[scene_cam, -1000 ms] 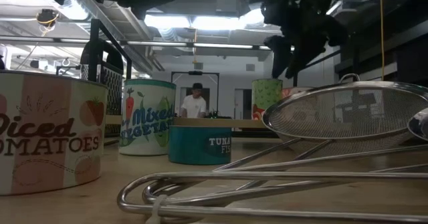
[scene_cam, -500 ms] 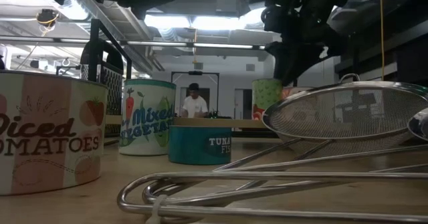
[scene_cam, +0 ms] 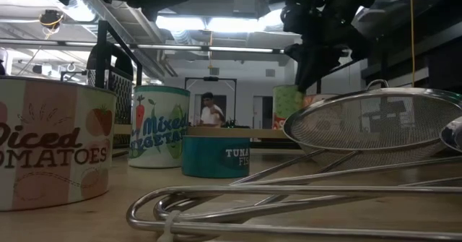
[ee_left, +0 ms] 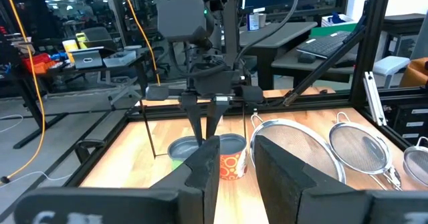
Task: Pick and place cans onto a shelf
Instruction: Adjust the large yellow can on the shelf
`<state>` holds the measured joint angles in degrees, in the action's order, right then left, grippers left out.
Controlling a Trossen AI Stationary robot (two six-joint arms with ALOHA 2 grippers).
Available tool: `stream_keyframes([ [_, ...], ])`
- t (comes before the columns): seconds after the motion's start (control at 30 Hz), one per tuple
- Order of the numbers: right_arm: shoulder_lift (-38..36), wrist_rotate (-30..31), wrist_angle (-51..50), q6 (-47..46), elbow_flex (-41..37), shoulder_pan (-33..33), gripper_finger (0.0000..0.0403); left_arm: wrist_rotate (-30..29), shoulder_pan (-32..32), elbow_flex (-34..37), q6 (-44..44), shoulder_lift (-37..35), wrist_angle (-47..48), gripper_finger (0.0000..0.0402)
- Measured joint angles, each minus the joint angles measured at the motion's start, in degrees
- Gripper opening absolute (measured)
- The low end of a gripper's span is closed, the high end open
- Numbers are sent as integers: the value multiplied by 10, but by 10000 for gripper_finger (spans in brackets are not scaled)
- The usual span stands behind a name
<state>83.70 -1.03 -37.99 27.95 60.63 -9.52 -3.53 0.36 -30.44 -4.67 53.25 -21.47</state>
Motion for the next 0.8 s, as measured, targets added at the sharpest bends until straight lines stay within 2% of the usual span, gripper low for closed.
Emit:
stream_keyframes([
  [0.2,1,63,11,-97,-1,0,57,0,0,0,0,0,0,86],
  [0.8,1,125,2,-429,-1,0,57,0,0,0,0,0,0,86],
])
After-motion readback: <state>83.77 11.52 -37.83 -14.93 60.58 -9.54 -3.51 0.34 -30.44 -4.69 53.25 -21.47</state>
